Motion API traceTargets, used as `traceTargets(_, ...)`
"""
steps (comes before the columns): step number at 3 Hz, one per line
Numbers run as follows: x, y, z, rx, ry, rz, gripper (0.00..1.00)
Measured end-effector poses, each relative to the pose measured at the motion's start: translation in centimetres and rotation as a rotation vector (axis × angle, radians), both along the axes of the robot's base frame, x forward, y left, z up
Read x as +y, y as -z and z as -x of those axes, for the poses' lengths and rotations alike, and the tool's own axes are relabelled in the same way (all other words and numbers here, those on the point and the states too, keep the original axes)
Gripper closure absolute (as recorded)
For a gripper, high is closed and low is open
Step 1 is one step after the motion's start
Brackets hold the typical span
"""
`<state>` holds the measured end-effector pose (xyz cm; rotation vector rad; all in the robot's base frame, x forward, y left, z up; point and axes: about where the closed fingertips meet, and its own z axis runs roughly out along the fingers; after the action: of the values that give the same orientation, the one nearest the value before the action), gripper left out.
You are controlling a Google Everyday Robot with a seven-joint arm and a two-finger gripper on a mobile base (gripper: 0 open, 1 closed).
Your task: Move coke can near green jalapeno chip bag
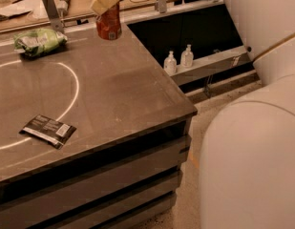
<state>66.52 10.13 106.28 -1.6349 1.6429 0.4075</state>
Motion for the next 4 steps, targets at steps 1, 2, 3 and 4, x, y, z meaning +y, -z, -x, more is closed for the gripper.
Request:
traceTargets(1, 0.1, 0.2, -0.1, 0.004, 0.001, -0.001, 1.00)
traceTargets(2, 0.9, 0.4, -1.7, -0.027, 0.029, -0.034, 1.00)
traceTargets(3, 2.8, 0.8, -5.4, -0.087, 0.092, -0.087, 1.00)
traceTargets(4, 4.3, 1.3, -9.3, -0.126, 0.166, -0.151, 1.00)
